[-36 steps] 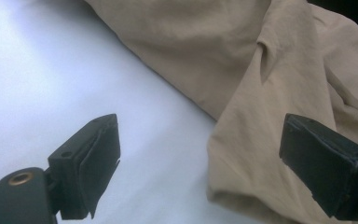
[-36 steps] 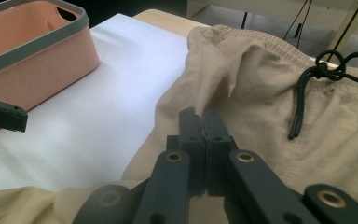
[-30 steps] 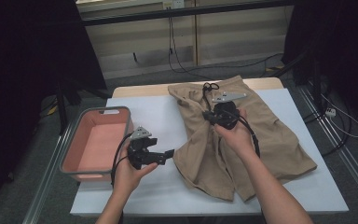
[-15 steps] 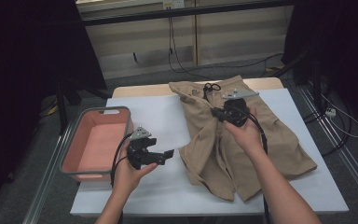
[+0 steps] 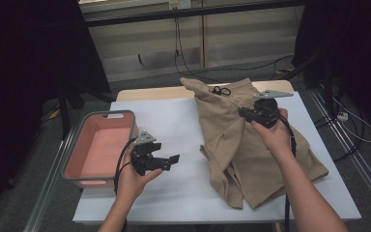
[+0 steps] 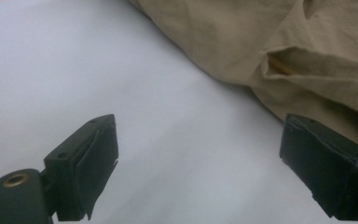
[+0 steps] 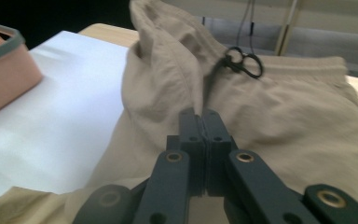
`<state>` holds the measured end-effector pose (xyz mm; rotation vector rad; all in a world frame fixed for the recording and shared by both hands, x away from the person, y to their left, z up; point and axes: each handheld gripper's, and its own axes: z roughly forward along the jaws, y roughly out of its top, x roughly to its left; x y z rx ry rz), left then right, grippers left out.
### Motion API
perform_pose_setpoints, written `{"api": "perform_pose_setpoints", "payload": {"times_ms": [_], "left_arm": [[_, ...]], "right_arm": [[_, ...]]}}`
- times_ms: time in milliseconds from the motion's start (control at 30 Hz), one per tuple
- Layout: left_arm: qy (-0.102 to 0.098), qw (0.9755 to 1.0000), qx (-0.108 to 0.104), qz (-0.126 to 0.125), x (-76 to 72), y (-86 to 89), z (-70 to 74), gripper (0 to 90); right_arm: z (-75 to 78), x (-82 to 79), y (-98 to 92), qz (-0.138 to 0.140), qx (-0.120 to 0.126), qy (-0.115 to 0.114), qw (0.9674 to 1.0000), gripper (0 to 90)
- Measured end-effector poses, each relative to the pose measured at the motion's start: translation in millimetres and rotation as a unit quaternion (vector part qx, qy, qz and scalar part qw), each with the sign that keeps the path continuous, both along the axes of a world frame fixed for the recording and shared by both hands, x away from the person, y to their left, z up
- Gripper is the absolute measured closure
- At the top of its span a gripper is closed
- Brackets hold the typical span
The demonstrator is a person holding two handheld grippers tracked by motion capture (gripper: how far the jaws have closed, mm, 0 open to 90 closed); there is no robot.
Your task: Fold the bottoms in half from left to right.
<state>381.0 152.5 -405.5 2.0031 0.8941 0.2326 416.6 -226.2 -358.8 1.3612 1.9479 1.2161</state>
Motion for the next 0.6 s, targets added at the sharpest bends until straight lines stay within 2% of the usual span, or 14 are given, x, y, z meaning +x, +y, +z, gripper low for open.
{"api": "perform_pose_setpoints", "payload": {"times_ms": [333,533,600], "left_arm": [[0.001,1.0,0.001,0.0,0.5,0.2,-0.8,11.4],[0.001,1.0,0.002,0.0,0.8,0.7,-0.9,11.4],[0.003,1.0,0.003,0.0,1.6,0.3,-1.9,11.4]], "right_arm": [[-15.9,0.3,-48.8,-0.053,-0.011,0.023,0.9983,90.0],[-28.5,-1.0,-88.3,-0.095,-0.024,0.041,0.9944,90.0],[-33.2,-1.7,-102.5,-0.111,-0.021,0.048,0.9925,90.0]]}}
